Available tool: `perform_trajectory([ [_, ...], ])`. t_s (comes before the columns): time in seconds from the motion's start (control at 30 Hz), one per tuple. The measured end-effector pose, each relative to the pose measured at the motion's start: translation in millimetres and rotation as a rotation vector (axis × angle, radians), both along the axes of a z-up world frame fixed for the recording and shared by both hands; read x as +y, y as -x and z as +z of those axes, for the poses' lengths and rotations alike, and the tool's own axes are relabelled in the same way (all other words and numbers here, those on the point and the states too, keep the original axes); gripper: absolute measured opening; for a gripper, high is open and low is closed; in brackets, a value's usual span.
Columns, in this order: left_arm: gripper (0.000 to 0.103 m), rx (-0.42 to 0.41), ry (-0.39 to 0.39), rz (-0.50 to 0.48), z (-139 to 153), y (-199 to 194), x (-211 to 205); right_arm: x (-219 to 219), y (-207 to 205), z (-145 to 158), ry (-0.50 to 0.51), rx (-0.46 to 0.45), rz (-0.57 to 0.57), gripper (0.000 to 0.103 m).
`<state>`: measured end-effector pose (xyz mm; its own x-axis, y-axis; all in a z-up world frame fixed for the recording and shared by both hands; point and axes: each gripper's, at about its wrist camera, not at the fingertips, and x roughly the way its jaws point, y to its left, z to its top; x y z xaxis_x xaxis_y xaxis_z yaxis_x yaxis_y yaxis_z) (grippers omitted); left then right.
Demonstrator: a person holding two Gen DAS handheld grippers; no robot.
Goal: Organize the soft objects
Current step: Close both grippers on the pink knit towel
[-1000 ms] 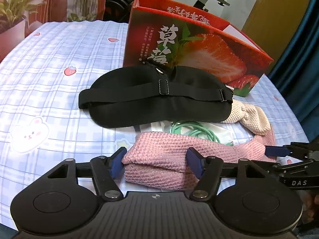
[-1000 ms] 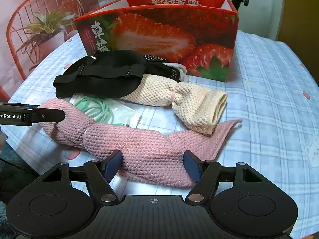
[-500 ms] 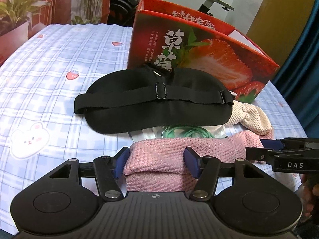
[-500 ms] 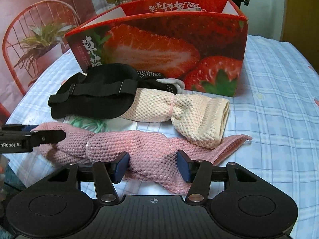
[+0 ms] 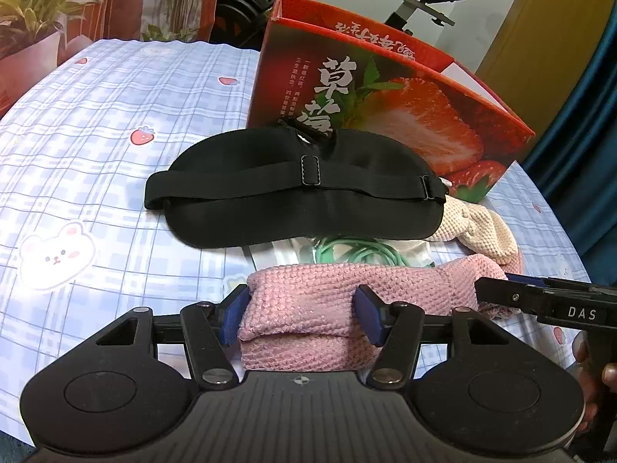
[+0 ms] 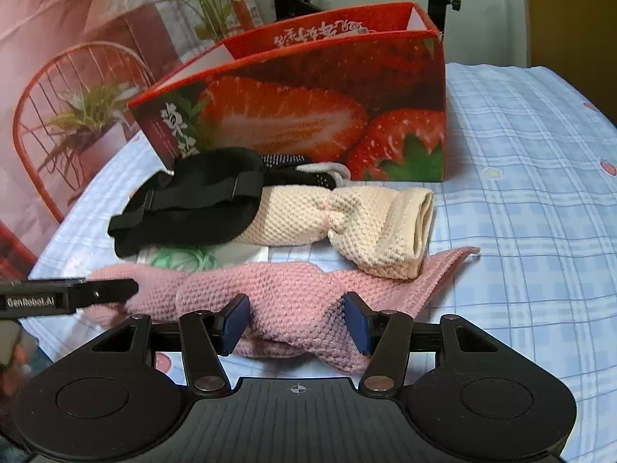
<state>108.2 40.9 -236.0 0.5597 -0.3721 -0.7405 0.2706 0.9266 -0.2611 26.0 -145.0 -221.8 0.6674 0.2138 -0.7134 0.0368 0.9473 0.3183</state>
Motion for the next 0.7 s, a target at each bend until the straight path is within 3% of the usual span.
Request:
perform_trajectory([
  [0.33, 0.06, -0.001, 0.003, 0.0, -0.7, 0.9, 1.0, -5.3, 2.1, 1.2, -0.018, -0.023, -0.043, 0.052],
  [0.5, 0.044, -0.013, 0.008, -0.028, 1.8, 2.5, -1.1, -7.2, 0.3, -1.7, -0.023, -0.008, -0.051, 0.05],
  [0.7, 0.025, -0.037, 0.003, -0.052, 7.7, 5.4, -4.2, -6.0, 0.4, -3.5, -0.034, -0.001, -0.041, 0.037],
])
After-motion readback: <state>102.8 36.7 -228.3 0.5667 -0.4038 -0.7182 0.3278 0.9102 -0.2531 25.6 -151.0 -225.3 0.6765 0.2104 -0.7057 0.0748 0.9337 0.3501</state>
